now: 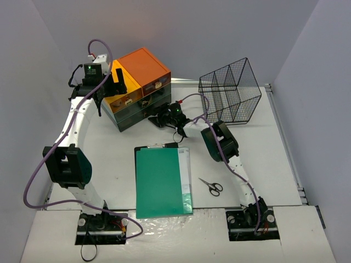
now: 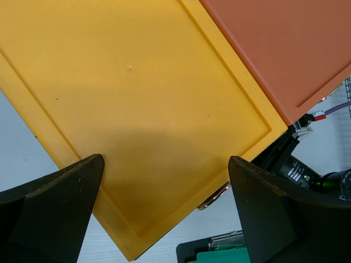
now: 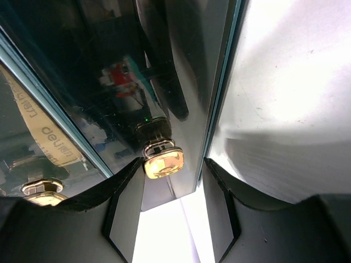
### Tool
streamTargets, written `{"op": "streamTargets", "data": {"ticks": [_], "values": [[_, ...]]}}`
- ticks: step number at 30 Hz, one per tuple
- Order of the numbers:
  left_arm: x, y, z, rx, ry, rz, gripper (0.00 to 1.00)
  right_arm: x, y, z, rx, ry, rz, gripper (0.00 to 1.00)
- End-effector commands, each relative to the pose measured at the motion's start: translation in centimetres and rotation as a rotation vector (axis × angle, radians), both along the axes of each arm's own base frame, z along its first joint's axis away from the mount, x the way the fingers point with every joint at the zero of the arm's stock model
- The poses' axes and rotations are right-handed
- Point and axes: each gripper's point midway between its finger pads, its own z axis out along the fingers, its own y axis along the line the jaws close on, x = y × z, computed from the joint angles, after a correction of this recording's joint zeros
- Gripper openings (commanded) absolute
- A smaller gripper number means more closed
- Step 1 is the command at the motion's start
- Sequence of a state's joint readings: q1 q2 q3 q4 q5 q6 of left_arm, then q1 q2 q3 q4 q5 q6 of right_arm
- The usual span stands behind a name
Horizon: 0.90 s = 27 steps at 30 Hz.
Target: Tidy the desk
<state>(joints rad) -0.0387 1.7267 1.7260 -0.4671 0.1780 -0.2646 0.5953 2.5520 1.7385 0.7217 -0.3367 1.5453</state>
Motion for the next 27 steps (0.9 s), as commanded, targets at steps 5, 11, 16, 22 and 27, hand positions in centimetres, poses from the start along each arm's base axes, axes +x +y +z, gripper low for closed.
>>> {"op": "streamTargets", "data": {"ticks": [5,11,16,22,27], "values": [[-2.3,2.5,-3.7,0.048,0.172,0.08,0.97,1.9,0.6,2.1,0.066,-0.077,-0.017,0.43],[-2.1,2.5,-3.7,0.046,0.174,0.08,0.97,2.4,0.8,2.3,0.08,-0.087,-0.021,0.41],[-2.0,2.5,-3.8,0.048,0.175,0.08,0.97,2.5,0.8,2.8,0.104,-0.092,-0.029,0.37],[-1.8,2.5,-3.9,0.048,0.175,0.081,0.97,2.7,0.8,3.4,0.116,-0.098,-0.024,0.19],[-1.8,2.6,-3.9,0.048,0.177,0.082,0.97,2.5,0.7,3.5,0.113,-0.097,-0.017,0.09]]}}
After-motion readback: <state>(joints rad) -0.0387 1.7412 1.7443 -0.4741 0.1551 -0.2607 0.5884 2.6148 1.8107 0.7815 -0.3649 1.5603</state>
